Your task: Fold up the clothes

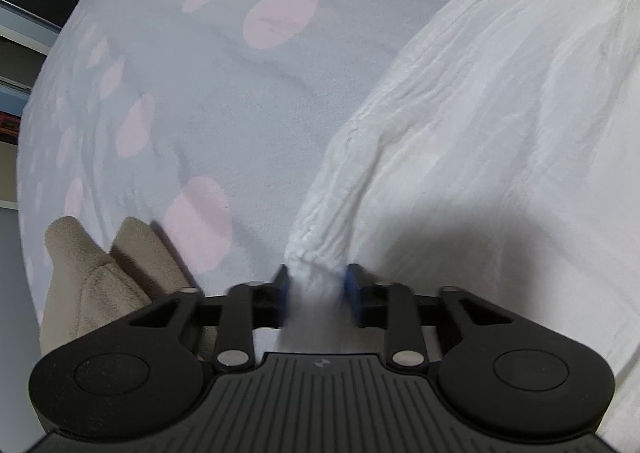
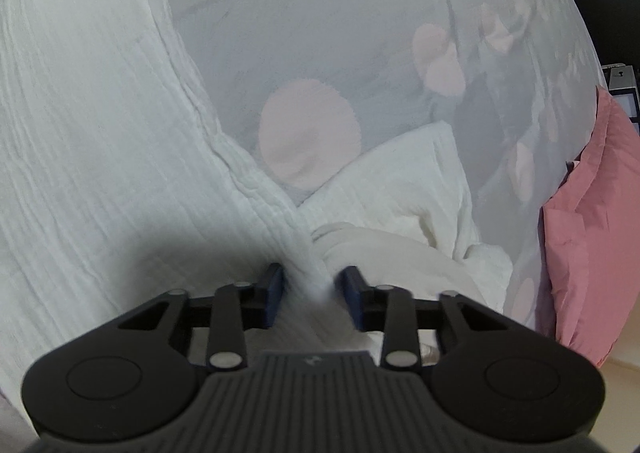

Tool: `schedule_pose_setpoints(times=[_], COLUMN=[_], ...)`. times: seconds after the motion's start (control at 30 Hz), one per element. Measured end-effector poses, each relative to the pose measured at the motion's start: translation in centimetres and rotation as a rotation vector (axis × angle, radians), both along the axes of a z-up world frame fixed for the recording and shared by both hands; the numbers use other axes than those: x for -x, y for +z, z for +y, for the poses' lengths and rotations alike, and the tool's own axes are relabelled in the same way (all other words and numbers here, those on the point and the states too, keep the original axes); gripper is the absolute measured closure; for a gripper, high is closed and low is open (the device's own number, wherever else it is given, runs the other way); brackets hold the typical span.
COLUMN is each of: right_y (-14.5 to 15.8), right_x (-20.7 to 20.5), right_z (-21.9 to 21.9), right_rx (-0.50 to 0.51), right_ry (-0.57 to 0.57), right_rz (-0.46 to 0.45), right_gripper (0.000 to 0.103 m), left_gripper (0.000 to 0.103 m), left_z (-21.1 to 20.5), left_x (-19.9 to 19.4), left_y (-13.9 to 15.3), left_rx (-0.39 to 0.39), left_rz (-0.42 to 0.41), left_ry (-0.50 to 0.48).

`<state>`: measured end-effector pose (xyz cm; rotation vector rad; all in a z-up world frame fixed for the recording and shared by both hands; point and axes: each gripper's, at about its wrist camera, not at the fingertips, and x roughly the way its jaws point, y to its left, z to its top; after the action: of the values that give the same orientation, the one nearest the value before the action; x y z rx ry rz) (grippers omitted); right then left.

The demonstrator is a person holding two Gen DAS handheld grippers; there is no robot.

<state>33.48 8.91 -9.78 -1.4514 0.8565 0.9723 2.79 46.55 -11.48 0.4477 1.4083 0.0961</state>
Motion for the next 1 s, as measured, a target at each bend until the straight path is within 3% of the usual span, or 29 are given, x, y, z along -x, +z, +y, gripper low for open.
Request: schedule_pose_setpoints(times=[0.1,0.13,0.3,0.57,0.8,1.0], right_y=[1.2,1.6,4.4,10.9,15.8,17.5], right_x=[0.5,0.8,2.4,6.2,11.5,16.7], right_z=[-0.6,-0.8,-2.5,-7.3,-13.5,-19.0], right_rx=[-0.023,-0.031,-0.097,-0.218,-0.333,-0.406], right_ry=[-0.012,-0.012,-0.022,-0.058,-0.101,-0.120], right_rz=[0.005,-0.001,-0.028,-0.066,-0.100,-0.101], right_gripper=[0.095,0.096,0.097,0.097,0.097,0.097], left_gripper=[0.092,0.093,0.096,0.096,0.096,0.096], left_z=[-0.4,-0.5,-1.1,-2.1,-4.7,-7.8], left_x=[0.3,0.5,1.4,4.2,9.2,14.6], left_y=[0.4,0.6,2.2,7.3,12.8,15.6], left_rx=[-0.007,-0.010,-0.032,-0.049,-0.055,-0.060], left_rz=[-0.009,-0.016,-0.051,-0.148,-0.283,-0.349], left_ry=[0.004,0.012,0.052,0.104,0.137,0.106])
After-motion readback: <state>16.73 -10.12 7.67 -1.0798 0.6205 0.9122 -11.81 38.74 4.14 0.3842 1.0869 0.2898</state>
